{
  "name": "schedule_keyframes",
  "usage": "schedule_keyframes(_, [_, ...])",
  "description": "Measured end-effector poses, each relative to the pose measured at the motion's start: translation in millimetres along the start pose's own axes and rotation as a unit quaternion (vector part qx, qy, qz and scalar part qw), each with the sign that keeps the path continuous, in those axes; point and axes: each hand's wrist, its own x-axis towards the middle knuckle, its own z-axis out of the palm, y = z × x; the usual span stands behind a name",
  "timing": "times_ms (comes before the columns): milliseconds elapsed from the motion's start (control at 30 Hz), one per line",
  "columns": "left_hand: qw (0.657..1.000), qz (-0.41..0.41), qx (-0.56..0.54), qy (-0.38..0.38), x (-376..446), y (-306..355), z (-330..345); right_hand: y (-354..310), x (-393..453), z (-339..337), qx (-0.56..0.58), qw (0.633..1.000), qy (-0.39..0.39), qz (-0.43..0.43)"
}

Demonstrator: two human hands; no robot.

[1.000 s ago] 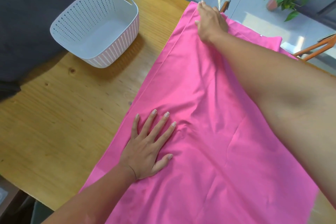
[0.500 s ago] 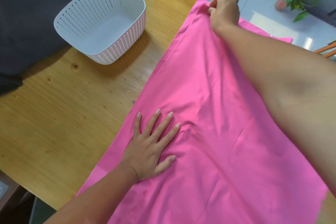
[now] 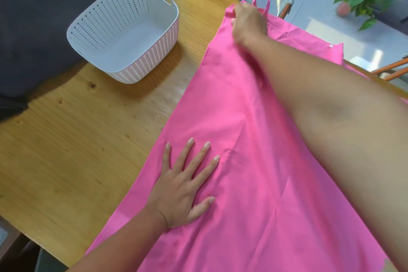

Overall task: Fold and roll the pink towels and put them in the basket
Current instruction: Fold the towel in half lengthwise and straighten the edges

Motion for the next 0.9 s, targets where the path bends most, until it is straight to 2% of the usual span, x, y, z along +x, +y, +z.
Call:
schedule_keyframes(133, [1.0, 0.007, 0.003, -0.001, -1, 0, 1, 12, -34, 3, 0.004, 1.0, -0.011, -0.014])
schedule_keyframes(333, [1.0, 0.013, 0.005, 0.004, 0, -2, 2, 79, -89, -29, 0.007, 0.999, 0.028, 0.045])
schedule_keyframes(433, [1.0, 0.017, -0.003, -0.008, 0, -2, 0, 120, -119, -49, -0.032, 0.997, 0.001, 0.075])
schedule_keyframes(533, [1.0, -0.014, -0.021, -0.008, 1, 3, -6, 149, -150, -67, -0.032, 0.992, -0.026, 0.119])
schedule_keyframes(633, [0.993, -0.071, -0.094, 0.027, 19, 9, -19, 172, -173, -77, -0.027, 0.986, -0.068, 0.151])
schedule_keyframes(767, [0.99, -0.05, -0.11, 0.072, 59, 10, -31, 191, -195, -77, -0.027, 0.978, -0.12, 0.17])
schedule_keyframes(833, [0.989, -0.033, -0.111, 0.089, 84, 8, -34, 195, -203, -72, -0.009, 0.975, -0.119, 0.185])
schedule_keyframes(900, [0.988, -0.037, -0.101, 0.113, 119, 2, -40, 200, -210, -69, 0.037, 0.972, -0.083, 0.216])
